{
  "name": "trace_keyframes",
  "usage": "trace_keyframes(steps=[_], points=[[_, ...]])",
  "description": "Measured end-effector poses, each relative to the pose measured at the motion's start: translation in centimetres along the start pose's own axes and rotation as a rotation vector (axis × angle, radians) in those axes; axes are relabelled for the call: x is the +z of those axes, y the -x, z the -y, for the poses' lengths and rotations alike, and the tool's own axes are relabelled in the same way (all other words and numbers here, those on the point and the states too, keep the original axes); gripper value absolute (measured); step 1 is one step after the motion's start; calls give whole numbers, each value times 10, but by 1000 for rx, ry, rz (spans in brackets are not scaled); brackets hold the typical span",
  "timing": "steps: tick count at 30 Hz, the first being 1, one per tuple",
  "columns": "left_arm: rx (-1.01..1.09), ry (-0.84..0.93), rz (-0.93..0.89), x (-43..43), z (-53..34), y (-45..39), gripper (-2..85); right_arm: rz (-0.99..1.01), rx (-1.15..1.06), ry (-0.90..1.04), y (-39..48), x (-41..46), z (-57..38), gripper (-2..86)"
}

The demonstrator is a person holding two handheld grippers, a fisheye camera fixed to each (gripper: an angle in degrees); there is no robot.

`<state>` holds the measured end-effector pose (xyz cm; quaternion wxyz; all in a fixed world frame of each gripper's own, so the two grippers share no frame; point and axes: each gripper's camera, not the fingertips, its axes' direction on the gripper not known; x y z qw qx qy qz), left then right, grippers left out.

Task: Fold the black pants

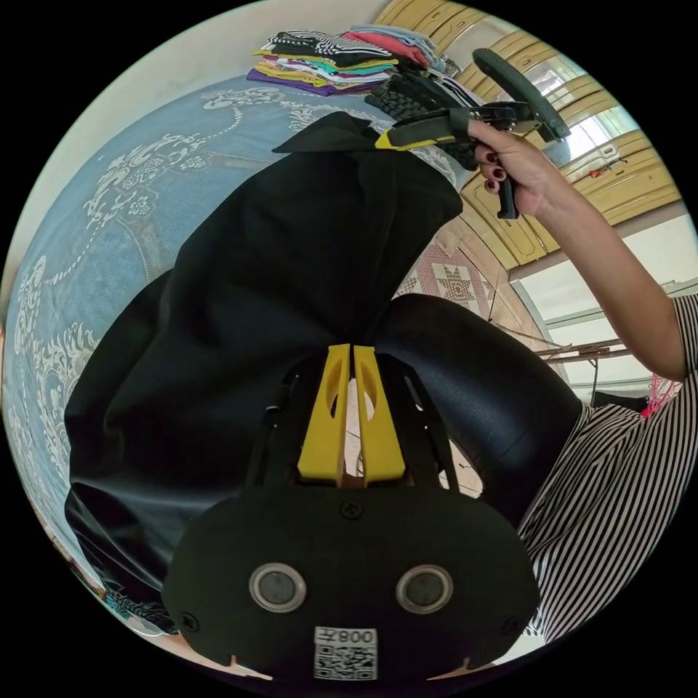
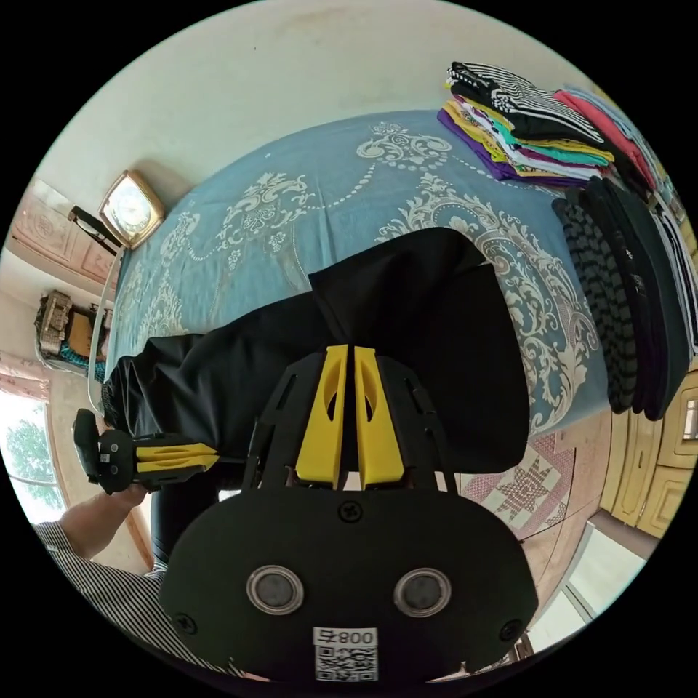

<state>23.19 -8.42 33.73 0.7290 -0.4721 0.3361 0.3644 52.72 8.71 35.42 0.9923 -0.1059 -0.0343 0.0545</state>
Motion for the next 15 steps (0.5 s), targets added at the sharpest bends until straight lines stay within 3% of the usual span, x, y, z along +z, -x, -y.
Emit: trace_keyframes(steps=[4,15], points=[[1,-22,-23,-3,18,-2,10,116,76,-66,-33,-15,-44,14],[-29,48,-97,8,73,4,19,312,304,-26,-81,45,-115,22]])
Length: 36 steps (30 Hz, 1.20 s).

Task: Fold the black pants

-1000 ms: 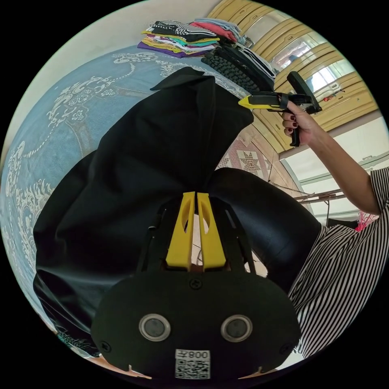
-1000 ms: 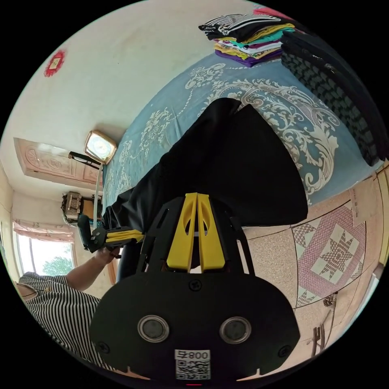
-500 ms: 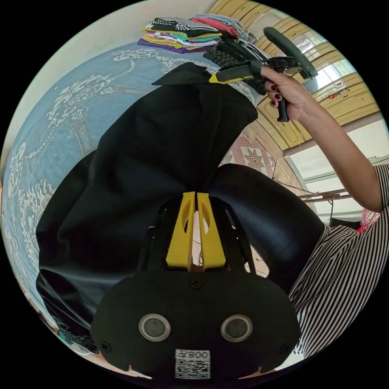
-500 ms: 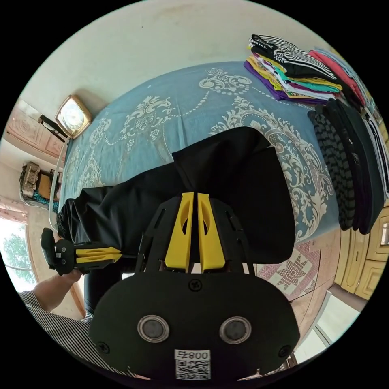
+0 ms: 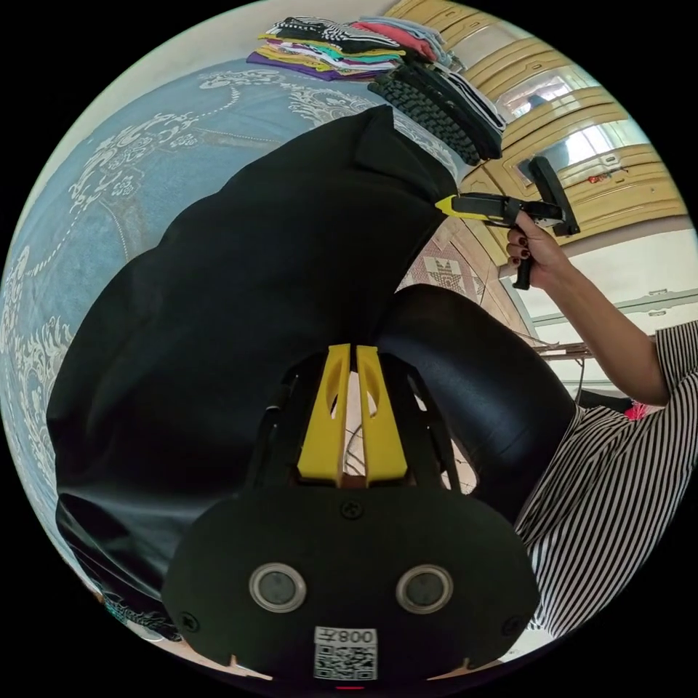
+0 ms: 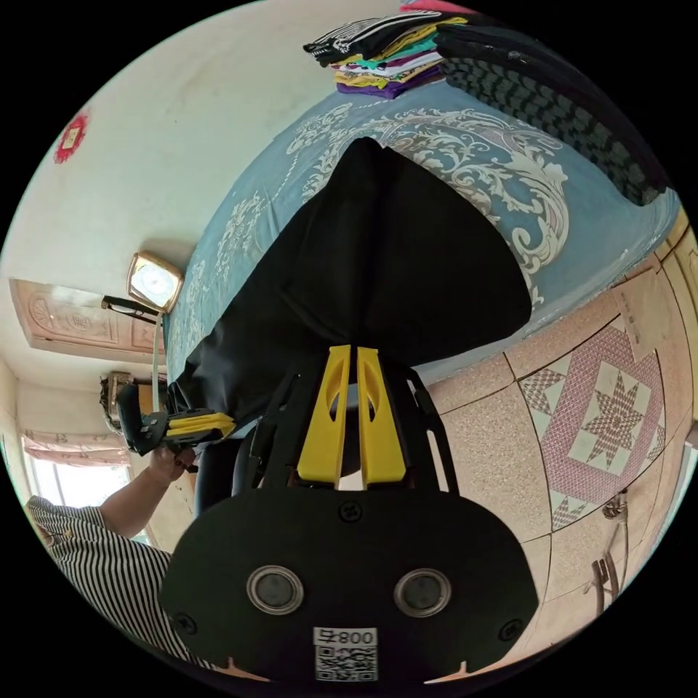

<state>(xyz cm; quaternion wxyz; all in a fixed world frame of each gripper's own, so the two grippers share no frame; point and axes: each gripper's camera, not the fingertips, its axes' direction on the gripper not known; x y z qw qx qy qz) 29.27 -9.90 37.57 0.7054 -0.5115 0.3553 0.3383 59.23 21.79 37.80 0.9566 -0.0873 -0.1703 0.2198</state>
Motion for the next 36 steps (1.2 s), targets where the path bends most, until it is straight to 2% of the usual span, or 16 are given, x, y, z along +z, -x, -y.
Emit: trace_keyframes(steps=[3,7,9,11,14,20,24,28,32,36], points=[[-25,-49,-59,-12,9,2,22,51,29,-9,-9,2,-7,35],[-37,-131,-116,-30,27,2,25,-48,30,-55,-5,-5,-21,39],[-26,-152,-116,-35,41,1,26,-104,-40,-87,12,-10,-25,40],[-8,-167,-128,-38,60,1,28,-181,-202,-111,50,-6,-23,47],[30,-178,-128,-40,99,1,35,-257,-407,-53,97,25,-13,57],[67,-177,-148,-36,193,1,60,-465,-622,6,137,88,-13,59],[47,-165,-214,-21,261,3,70,-503,-636,-3,133,104,-23,50],[34,-118,-194,3,319,-1,68,-521,-629,-49,127,110,-35,26],[23,-50,-145,19,351,-5,46,-532,-624,-76,119,115,-44,10],[28,-56,-222,15,372,-11,18,-488,-581,-85,104,109,-46,4]])
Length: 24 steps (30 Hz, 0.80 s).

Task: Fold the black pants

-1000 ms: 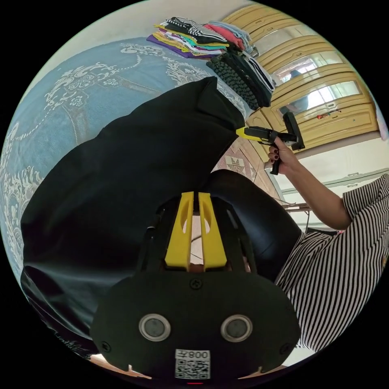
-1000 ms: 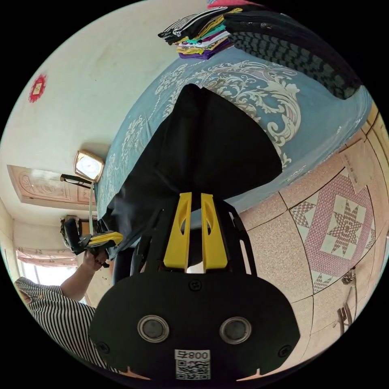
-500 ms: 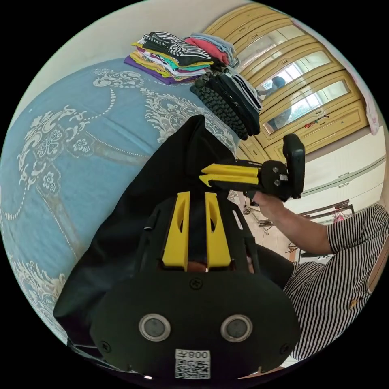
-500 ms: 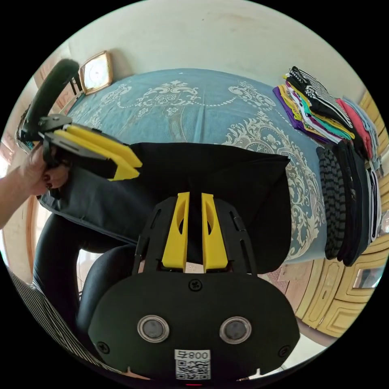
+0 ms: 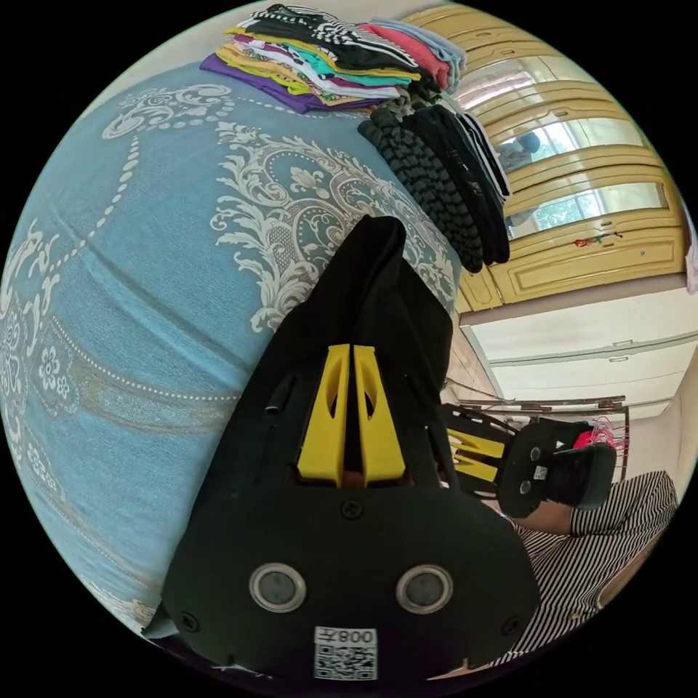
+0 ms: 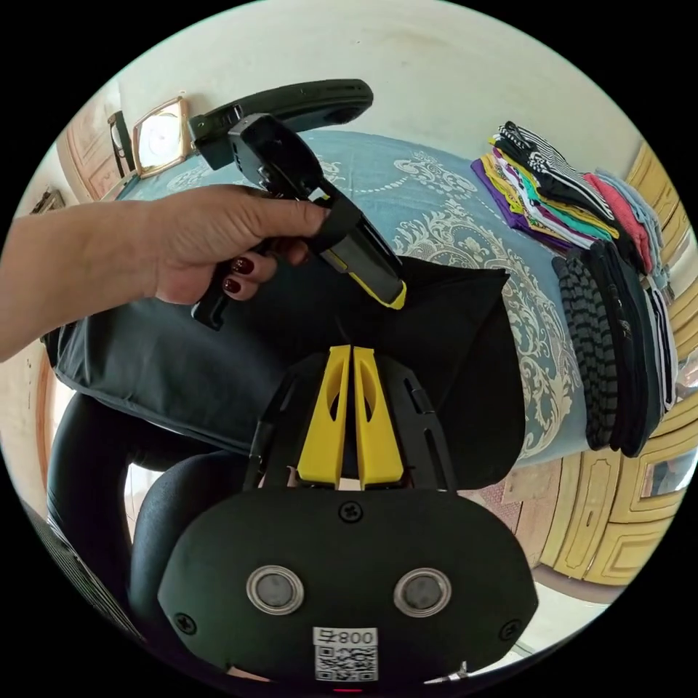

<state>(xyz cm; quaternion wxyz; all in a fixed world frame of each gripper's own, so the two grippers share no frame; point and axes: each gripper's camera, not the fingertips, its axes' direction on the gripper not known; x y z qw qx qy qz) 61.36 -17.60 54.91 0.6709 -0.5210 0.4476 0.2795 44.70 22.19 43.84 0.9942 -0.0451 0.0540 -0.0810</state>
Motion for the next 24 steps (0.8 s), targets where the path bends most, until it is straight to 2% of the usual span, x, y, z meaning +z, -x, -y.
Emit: trace_keyframes(steps=[7,12,17,24], points=[[120,-47,-161,-2,45,-45,8,165,287,-162,-72,-32,-55,2],[170,30,-149,27,76,-75,7,249,511,-190,-128,-27,-109,1],[156,66,-153,48,98,-90,7,417,785,-250,-186,-6,-167,1],[142,126,-129,70,118,-105,7,465,878,-250,-219,12,-202,1]])
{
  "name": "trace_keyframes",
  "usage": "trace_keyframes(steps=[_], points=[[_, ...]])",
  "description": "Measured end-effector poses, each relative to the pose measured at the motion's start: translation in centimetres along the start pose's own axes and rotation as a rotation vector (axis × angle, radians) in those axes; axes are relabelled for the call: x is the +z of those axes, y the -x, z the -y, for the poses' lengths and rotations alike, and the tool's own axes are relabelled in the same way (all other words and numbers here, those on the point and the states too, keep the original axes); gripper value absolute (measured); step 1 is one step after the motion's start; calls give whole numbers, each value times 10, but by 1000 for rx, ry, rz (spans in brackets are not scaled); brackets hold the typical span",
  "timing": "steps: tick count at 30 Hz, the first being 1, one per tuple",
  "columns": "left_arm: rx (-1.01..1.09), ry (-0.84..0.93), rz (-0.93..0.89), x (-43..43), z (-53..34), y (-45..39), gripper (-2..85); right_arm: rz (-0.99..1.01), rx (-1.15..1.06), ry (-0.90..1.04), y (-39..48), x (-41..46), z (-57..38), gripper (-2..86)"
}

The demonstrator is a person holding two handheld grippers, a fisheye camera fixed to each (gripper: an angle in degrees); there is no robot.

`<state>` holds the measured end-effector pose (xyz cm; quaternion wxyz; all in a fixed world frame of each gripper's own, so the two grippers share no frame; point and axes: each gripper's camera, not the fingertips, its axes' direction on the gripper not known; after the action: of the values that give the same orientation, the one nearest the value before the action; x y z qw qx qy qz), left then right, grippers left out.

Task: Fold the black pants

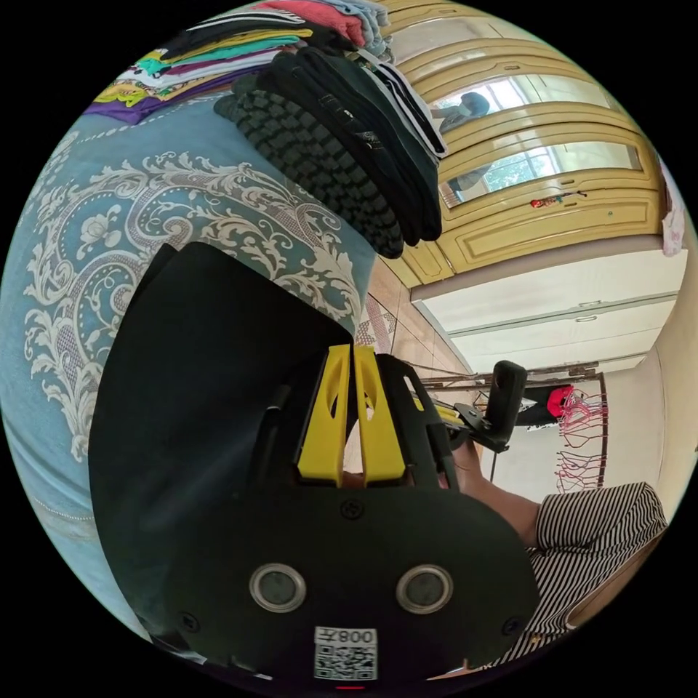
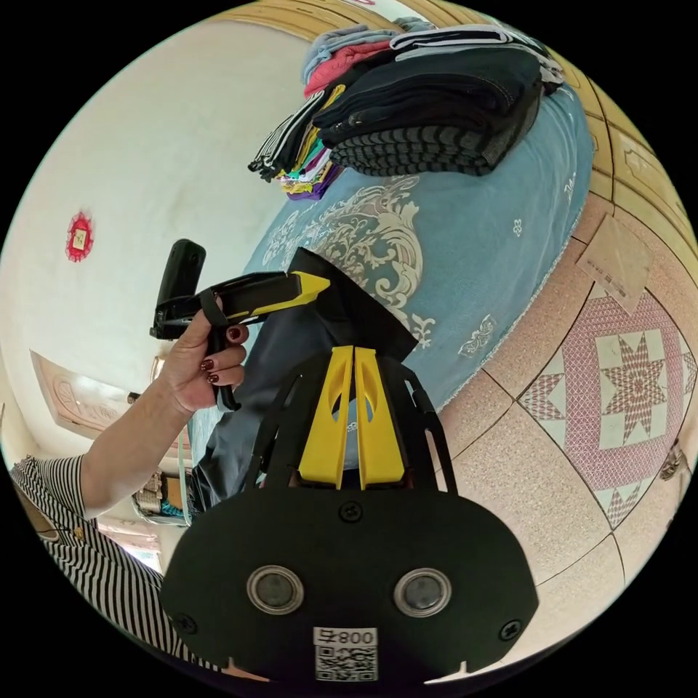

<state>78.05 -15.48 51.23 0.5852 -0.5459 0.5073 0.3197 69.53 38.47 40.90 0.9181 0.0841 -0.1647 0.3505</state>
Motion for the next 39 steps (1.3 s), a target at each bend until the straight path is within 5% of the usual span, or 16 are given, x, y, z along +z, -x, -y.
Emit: trace_keyframes(steps=[15,21,28,39], points=[[52,-84,-18,-21,-20,-14,33,83,130,-24,-65,-4,2,7],[4,-235,241,-81,-52,7,65,198,211,-54,-82,-2,1,20],[-35,-68,416,-76,-70,20,39,197,231,-15,-74,13,16,26],[-8,-121,477,-103,-134,14,4,199,221,14,-45,18,29,5]])
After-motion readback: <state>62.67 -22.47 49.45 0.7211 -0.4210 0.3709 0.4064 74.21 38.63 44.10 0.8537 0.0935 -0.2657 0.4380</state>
